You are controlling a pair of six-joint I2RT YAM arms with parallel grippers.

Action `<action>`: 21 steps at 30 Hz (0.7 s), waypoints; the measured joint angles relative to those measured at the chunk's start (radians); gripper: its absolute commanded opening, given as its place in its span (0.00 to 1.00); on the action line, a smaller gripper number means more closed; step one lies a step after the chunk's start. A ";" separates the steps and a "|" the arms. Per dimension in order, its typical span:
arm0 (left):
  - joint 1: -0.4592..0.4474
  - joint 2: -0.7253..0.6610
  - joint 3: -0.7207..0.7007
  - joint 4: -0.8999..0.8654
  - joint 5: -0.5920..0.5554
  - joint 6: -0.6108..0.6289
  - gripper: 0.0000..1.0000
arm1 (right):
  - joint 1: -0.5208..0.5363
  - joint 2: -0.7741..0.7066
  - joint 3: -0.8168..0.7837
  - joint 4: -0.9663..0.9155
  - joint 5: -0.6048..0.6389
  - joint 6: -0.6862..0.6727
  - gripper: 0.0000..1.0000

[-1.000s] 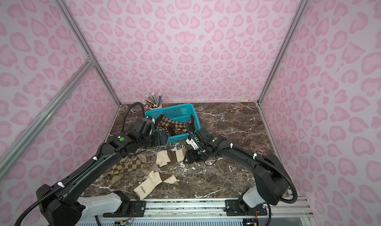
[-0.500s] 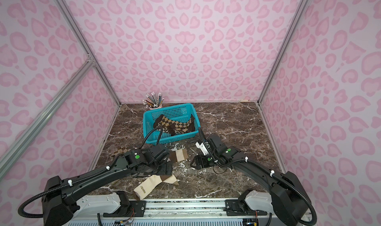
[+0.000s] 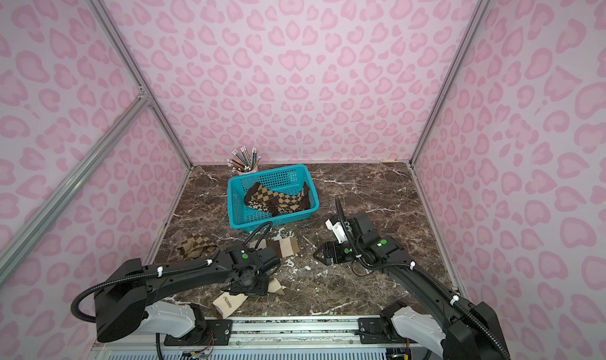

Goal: Place the socks together as a pair
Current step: Flatten out the sock at the center of the board.

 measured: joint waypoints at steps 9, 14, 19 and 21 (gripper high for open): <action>-0.002 0.093 0.033 0.007 -0.030 0.010 0.46 | -0.049 -0.098 -0.039 -0.016 -0.011 -0.008 0.80; 0.006 0.145 0.068 0.018 -0.067 0.038 0.04 | -0.050 -0.108 -0.046 -0.016 -0.020 0.003 0.80; 0.010 0.121 0.156 0.042 -0.029 0.054 0.04 | -0.051 -0.100 -0.046 -0.016 -0.029 0.002 0.80; 0.010 0.080 0.210 0.063 0.016 0.053 0.04 | -0.051 -0.103 -0.046 -0.015 -0.032 0.003 0.80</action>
